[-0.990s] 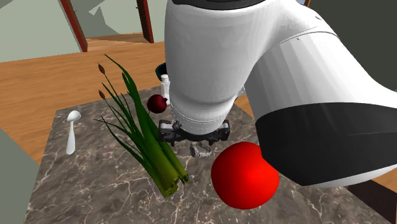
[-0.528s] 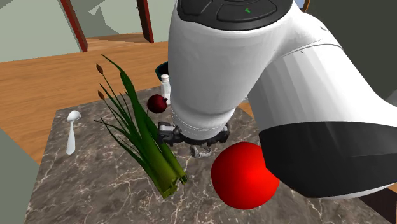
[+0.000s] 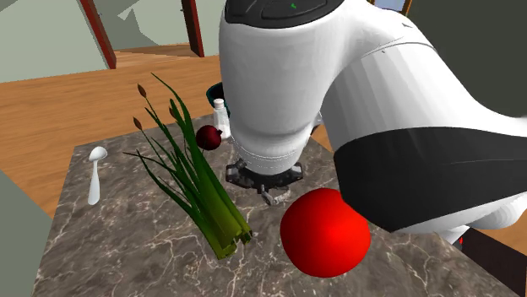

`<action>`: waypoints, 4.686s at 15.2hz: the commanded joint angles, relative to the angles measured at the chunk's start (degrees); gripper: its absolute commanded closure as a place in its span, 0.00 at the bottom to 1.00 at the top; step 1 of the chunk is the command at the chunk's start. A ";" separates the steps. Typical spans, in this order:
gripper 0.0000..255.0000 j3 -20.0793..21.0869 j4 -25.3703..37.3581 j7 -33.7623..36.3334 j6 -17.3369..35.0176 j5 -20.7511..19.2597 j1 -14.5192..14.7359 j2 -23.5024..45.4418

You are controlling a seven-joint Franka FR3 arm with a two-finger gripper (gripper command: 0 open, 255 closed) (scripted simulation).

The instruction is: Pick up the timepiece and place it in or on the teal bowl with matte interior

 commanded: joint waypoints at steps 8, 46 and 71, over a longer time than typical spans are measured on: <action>1.00 -1.92 5.60 -2.44 -7.49 0.16 0.00 -0.88; 1.00 -15.36 26.04 -21.55 -12.20 -10.11 -9.89 11.84; 1.00 -20.72 34.49 -28.27 -1.28 -18.27 -16.31 30.15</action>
